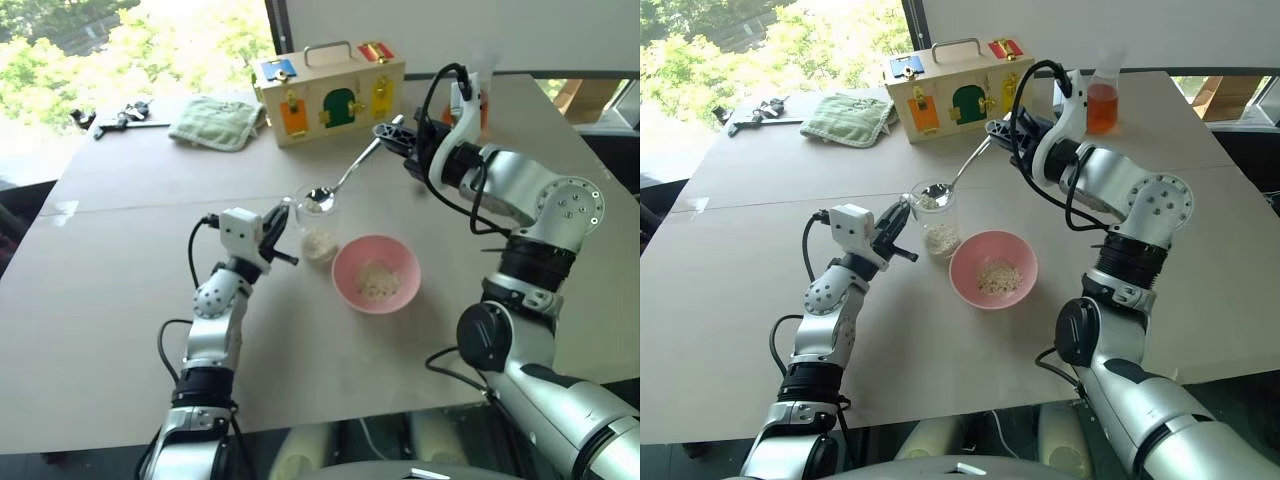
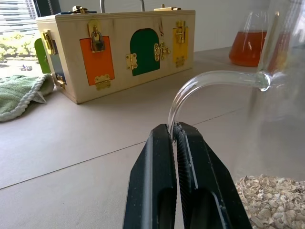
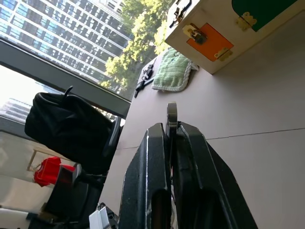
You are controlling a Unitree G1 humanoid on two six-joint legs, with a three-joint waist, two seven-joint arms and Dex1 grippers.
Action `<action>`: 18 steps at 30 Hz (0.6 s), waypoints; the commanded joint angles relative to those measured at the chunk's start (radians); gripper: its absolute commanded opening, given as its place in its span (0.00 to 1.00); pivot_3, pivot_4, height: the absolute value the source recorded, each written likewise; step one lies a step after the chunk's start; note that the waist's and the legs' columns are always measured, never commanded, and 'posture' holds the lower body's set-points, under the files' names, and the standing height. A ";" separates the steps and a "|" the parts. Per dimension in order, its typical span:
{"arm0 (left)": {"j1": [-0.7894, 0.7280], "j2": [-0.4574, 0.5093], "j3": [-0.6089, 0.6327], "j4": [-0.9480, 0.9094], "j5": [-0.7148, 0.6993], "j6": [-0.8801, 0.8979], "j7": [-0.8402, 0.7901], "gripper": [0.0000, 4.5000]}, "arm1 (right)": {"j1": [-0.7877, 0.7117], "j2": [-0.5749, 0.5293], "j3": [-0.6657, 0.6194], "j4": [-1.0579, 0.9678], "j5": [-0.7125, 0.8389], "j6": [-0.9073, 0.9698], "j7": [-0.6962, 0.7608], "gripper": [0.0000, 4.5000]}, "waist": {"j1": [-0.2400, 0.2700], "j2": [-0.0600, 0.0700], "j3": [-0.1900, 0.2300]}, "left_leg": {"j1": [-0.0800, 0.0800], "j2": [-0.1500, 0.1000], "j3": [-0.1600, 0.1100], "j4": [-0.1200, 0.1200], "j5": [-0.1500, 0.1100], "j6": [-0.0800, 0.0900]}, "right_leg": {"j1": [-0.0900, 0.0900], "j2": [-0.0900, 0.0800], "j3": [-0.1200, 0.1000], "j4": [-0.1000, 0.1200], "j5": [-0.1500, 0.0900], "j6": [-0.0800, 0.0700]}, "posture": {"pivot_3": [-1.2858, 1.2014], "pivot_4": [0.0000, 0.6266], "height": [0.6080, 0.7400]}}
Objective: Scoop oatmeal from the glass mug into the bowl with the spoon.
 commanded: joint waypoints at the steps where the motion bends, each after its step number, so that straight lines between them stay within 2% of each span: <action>1: 0.006 -0.014 -0.007 0.006 -0.004 -0.008 -0.002 0.00 | -0.002 0.019 -0.022 -0.014 0.103 -0.034 -0.068 0.00 | 0.000 0.000 0.000 | 0.000 0.000 0.000 0.000 0.000 0.000 | 0.000 0.000 0.000 0.000 0.000 0.000 | 0.52 0.24 1.00; 8: 0.004 -0.021 -0.003 0.005 -0.011 -0.015 -0.011 0.00 | 0.042 0.015 0.006 -0.010 0.215 -0.090 -0.160 0.00 | 0.000 0.000 0.000 | 0.000 0.000 0.000 0.000 0.000 0.000 | 0.000 0.000 0.000 0.000 0.000 0.000 | 0.52 0.24 1.00; 18: -0.015 -0.021 0.003 0.034 -0.018 -0.036 -0.014 0.00 | 0.068 -0.053 0.066 0.014 0.339 -0.166 -0.203 0.00 | -0.001 0.000 0.000 | 0.000 0.000 0.000 0.000 0.000 0.000 | 0.000 0.000 0.000 0.000 0.000 0.000 | 0.52 0.24 1.00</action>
